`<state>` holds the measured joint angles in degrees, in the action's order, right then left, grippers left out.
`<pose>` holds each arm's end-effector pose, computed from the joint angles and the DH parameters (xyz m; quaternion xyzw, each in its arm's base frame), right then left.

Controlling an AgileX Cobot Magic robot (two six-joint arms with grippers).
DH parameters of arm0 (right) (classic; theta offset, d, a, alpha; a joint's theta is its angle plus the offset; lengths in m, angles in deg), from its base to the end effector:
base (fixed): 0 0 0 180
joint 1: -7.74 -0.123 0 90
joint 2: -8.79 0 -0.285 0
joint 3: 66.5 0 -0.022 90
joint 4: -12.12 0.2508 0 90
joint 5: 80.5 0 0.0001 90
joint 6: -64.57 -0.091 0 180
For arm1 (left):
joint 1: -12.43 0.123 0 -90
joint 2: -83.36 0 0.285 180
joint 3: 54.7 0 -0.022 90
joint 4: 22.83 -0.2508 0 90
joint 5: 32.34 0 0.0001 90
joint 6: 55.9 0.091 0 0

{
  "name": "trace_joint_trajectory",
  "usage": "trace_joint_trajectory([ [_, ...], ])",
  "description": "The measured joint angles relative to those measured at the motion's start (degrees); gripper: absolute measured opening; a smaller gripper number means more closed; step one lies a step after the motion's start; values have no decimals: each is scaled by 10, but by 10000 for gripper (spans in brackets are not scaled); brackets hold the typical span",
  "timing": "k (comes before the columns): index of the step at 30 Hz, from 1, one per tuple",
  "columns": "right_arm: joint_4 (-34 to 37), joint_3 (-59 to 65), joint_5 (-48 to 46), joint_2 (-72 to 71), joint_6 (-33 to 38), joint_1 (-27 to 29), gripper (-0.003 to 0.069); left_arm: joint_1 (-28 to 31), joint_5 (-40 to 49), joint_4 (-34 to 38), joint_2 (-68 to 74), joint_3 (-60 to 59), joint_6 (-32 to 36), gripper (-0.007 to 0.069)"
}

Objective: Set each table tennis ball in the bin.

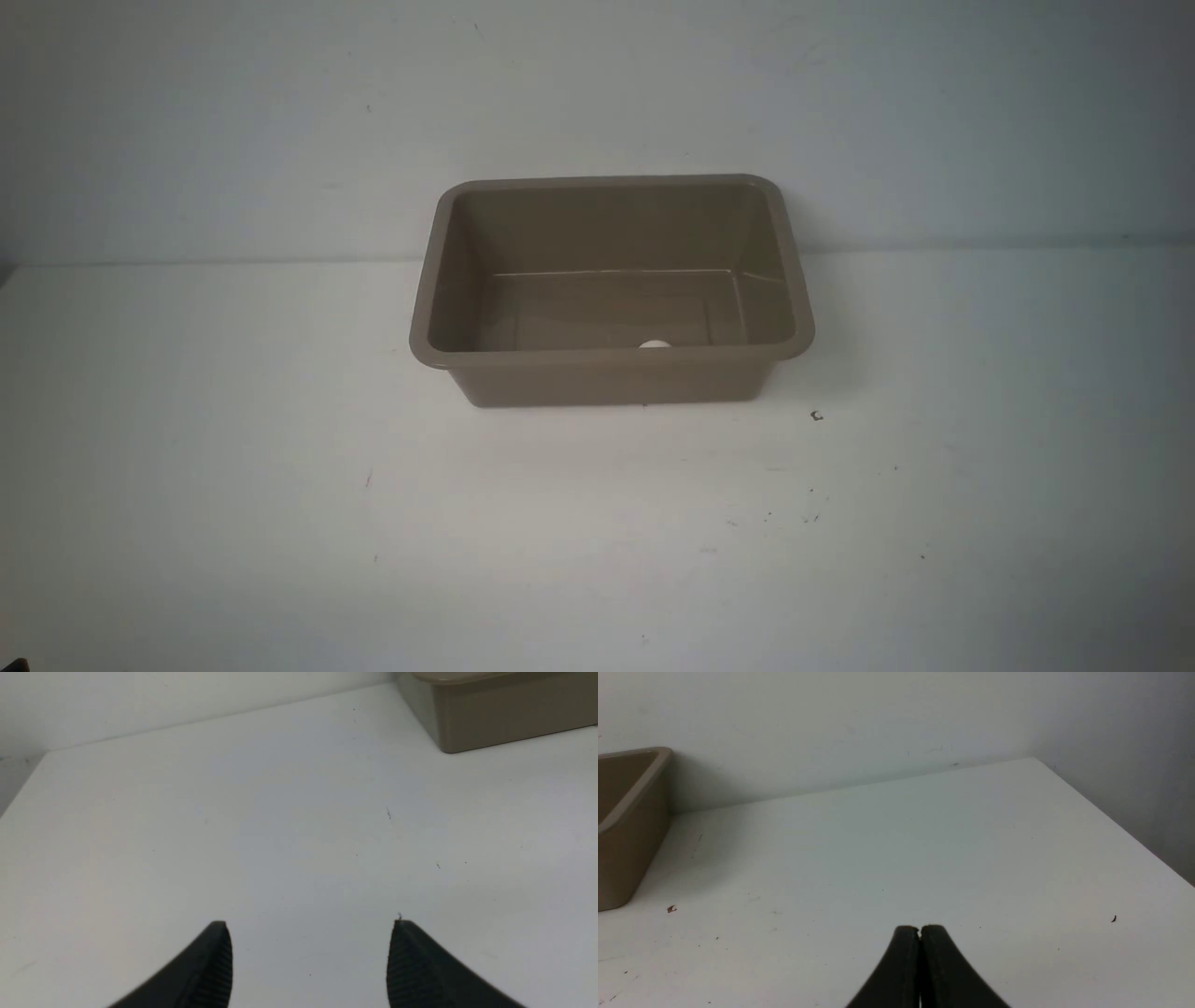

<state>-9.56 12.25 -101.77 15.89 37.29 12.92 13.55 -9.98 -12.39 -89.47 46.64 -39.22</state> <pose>0.0512 -0.0169 0.1738 0.1244 0.7867 -0.0442 0.6030 0.0523 -0.0053 0.1708 0.0618 0.8057 0.0139 0.5890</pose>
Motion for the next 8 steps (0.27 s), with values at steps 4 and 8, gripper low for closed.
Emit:
trace_joint_trajectory([
  [4, 0, 0, 0, 0, 0, 0, -13, 0, 0, 0, 0, 0, 0, 405],
  [8, 0, 0, 0, 0, 0, 0, -13, 0, 0, 0, 0, 0, 0, 405],
])
